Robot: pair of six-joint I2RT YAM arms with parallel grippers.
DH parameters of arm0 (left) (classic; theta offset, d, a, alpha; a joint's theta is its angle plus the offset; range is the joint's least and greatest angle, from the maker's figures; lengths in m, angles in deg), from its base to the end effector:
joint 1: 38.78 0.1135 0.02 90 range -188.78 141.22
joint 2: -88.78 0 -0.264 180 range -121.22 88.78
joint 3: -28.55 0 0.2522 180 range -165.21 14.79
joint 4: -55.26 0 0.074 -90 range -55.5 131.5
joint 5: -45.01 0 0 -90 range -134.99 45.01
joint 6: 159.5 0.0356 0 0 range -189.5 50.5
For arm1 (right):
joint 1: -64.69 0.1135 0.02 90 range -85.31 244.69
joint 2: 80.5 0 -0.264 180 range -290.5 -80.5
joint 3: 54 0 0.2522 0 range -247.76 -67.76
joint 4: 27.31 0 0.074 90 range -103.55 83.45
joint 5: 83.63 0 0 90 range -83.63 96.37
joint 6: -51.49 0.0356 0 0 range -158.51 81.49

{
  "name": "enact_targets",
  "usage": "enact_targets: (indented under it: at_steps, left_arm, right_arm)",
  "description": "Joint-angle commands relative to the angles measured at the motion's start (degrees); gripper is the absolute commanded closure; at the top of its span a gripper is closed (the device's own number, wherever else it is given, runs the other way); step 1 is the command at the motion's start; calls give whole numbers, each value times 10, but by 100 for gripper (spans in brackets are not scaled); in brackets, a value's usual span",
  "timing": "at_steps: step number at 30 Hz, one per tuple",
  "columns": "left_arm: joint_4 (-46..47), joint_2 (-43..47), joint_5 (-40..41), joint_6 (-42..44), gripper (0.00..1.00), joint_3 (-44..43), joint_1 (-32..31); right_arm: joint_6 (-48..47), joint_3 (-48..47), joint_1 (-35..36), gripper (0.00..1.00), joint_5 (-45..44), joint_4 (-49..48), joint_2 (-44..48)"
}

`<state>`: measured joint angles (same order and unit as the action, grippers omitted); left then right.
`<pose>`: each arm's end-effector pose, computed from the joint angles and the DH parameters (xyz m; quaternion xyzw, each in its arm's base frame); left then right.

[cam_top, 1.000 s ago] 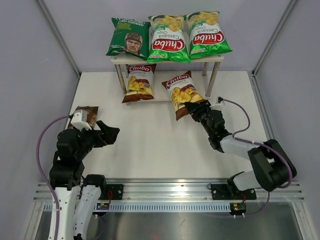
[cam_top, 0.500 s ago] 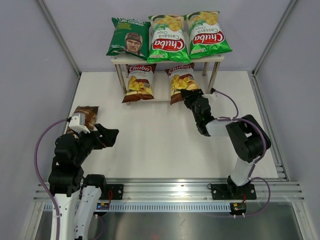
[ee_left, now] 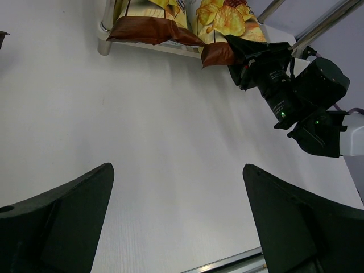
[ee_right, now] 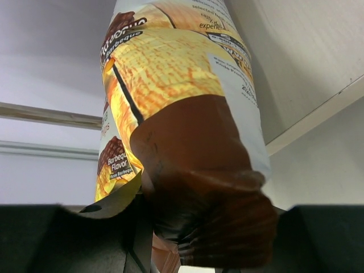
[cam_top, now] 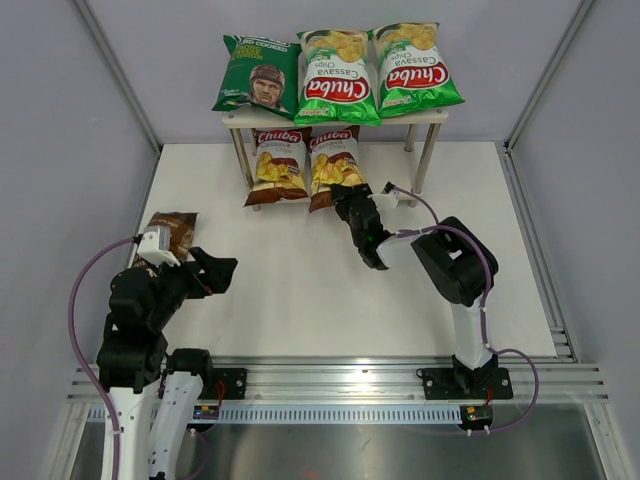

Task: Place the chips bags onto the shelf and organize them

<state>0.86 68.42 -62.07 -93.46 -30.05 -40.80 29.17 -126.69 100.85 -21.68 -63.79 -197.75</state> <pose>0.0739 -0.0131 0.3314 -0.0629 0.7931 -0.2492 0.5522 0.3530 0.2372 0.1564 0.3519 0.6620 0.3877 0.5363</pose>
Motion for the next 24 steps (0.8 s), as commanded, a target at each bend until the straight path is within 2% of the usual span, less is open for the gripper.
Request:
enact_targets:
  at_steps: [1, 4, 10, 15, 24]
  left_arm:
    - [17, 1, 5, 5, 1, -2, -3]
    - [16, 4, 7, 4, 1, -2, -3]
    - [13, 16, 15, 4, 1, -2, -3]
    - [15, 22, 13, 3, 1, -2, -3]
    - [17, 22, 11, 4, 1, -2, -3]
  right_arm:
    - [25, -35, 9, 72, -53, 50, -10]
    - [35, -48, 15, 70, -68, 80, -11]
    - [47, -39, 15, 74, -123, 95, 0]
    - [40, -59, 11, 74, -120, 81, -26]
    - [58, -78, 12, 62, -104, 72, -49]
